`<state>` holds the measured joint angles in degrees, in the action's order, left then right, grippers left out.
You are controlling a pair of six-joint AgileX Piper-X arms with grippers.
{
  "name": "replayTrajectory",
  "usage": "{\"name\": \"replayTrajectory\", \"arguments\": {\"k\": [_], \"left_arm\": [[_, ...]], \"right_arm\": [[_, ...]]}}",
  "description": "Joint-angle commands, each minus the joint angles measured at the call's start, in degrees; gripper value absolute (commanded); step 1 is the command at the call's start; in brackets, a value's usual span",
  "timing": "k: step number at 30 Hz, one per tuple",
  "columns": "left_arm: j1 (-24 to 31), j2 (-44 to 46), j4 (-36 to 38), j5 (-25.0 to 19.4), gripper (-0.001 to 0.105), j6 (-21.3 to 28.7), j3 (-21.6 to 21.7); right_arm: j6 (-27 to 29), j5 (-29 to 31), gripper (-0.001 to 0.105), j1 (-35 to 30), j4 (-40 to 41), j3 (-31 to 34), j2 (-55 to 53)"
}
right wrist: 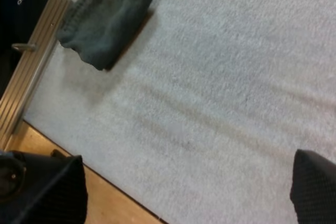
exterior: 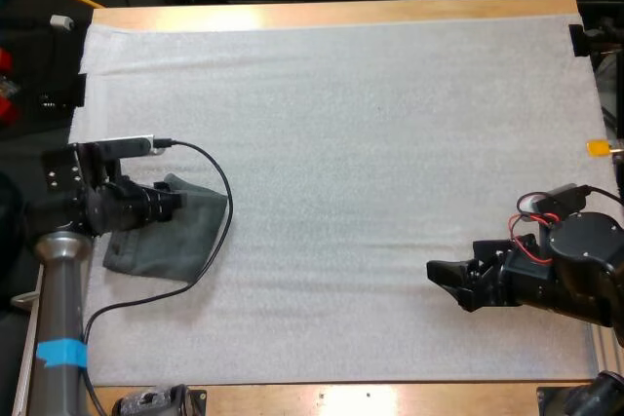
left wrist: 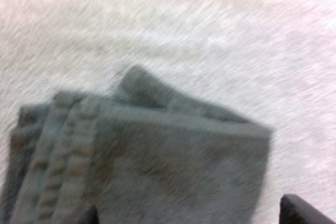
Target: Pick towel from pile, fold and stack
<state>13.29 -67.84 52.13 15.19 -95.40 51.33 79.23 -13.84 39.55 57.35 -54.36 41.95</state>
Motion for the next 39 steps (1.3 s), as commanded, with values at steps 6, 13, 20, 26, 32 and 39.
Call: {"name": "replayTrajectory", "arguments": {"k": [6,13,20,26,32,39], "left_arm": [[-0.99,2.26,0.74,4.14,0.066,-0.17,1.94],[-6.01,6.75,0.76,4.84,0.066,-0.17,1.94],[-10.26,11.83,0.76,4.84,0.066,-0.33,1.94],[-10.25,15.91,2.25,4.72,0.066,0.11,1.94],[-10.25,18.40,4.29,4.72,0.066,0.55,1.94],[-10.25,20.76,6.07,4.72,0.066,0.55,1.94]], "right_arm": [[0.70,3.24,0.077,-0.04,-6.46,-0.15,0.26],[3.12,8.06,0.077,-0.56,-10.45,-0.15,5.21],[3.82,7.04,0.077,-8.82,-13.44,-0.15,11.62],[7.17,6.83,0.077,-19.31,-13.45,-0.15,11.99],[9.62,4.37,0.077,-29.46,-8.92,-0.15,11.79],[14.62,4.15,0.077,-41.47,-2.98,-0.15,8.24]]}}
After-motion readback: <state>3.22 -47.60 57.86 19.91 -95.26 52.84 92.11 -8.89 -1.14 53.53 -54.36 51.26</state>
